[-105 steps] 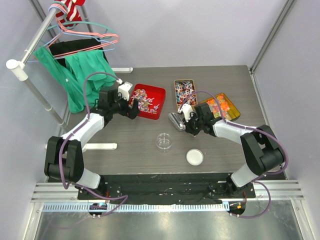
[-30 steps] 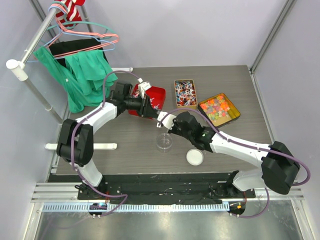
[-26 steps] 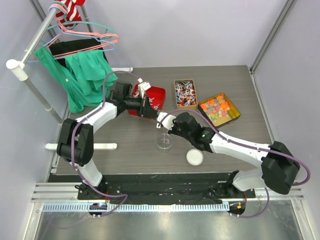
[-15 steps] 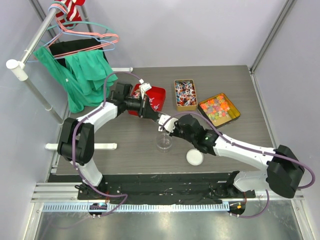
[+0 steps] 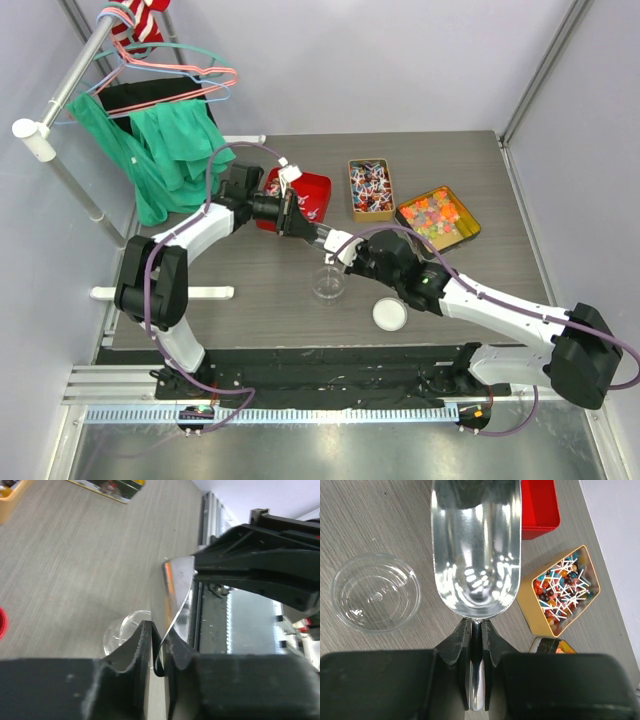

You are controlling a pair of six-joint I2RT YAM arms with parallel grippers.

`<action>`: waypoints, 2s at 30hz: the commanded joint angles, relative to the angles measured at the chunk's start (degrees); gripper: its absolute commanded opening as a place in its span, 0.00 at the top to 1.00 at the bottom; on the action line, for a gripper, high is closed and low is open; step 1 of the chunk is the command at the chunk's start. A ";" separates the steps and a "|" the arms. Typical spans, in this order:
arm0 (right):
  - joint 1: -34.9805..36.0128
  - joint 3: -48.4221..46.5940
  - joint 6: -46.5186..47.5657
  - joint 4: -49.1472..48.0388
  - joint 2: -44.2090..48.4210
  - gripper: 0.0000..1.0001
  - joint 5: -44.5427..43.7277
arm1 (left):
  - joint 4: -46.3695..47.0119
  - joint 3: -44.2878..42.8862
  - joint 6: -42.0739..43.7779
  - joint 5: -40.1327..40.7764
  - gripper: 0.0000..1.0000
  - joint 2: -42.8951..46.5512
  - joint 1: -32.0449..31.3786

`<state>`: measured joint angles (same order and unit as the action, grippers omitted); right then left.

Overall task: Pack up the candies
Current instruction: Adjust the fake candies in the storage box, then pick up the storage box at the center of the board.

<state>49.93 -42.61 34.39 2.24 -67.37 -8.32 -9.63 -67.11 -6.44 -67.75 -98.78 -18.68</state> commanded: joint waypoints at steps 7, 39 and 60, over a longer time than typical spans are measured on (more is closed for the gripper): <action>-1.50 0.25 1.20 -6.63 1.90 0.99 -0.74 | 4.08 -0.31 -4.52 6.74 0.41 2.28 2.32; -10.47 1.48 0.94 -7.60 -2.41 0.99 -0.65 | 7.87 -4.61 5.12 70.38 0.11 -8.79 7.34; -10.38 1.92 1.29 -7.78 -3.11 0.99 -0.30 | 8.22 -2.06 6.17 66.69 0.31 -5.63 9.45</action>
<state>39.62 -40.51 35.51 -2.09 -70.15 -8.62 -4.38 -70.74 -0.99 -0.73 -108.38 -10.41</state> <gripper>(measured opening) 0.144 0.695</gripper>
